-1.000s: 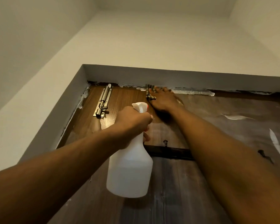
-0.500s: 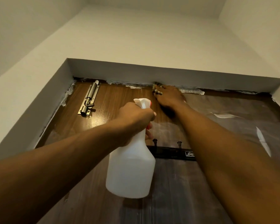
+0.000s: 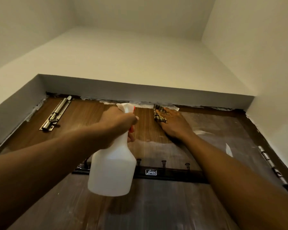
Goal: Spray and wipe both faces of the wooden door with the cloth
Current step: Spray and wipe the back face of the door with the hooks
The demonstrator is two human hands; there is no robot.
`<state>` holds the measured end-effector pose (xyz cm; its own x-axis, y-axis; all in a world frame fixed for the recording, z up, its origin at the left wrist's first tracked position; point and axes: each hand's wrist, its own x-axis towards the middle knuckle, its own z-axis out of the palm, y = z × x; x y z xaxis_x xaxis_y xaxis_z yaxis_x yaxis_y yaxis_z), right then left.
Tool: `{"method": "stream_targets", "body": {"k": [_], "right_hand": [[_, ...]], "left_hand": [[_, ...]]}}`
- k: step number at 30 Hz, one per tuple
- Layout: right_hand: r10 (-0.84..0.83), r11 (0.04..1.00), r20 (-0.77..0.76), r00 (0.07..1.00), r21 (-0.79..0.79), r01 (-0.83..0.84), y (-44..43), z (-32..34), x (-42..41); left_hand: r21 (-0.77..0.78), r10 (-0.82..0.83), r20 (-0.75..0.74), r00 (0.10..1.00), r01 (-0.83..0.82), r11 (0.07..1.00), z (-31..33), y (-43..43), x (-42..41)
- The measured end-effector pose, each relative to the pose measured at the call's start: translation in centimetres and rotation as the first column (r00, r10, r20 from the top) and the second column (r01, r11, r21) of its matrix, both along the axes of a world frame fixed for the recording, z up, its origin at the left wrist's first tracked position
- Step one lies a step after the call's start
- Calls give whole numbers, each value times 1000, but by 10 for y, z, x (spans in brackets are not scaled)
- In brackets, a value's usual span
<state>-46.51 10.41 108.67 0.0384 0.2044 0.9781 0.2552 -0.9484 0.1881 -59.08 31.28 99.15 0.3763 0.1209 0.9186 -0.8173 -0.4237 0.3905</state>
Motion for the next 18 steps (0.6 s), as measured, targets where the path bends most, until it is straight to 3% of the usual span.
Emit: {"method": "stream_targets", "body": {"k": [3, 7, 11, 13, 18], "right_hand": [[-12, 989, -25, 1000, 145, 16, -8, 30, -12], [-25, 997, 32, 999, -74, 27, 18, 28, -18], [26, 972, 39, 999, -235, -16, -19, -11, -12], [41, 982, 51, 998, -188, -31, -55, -21, -7], [6, 988, -1, 1000, 152, -5, -117, 23, 0]], "left_hand": [[4, -3, 30, 1000, 3, 1000, 8, -31, -5], [-12, 41, 64, 997, -40, 999, 19, -44, -11], [-35, 91, 88, 992, -88, 995, 24, -56, -15], [-34, 99, 90, 991, -96, 995, 19, -68, -13], [7, 89, 56, 994, -90, 996, 10, -111, -6]]}}
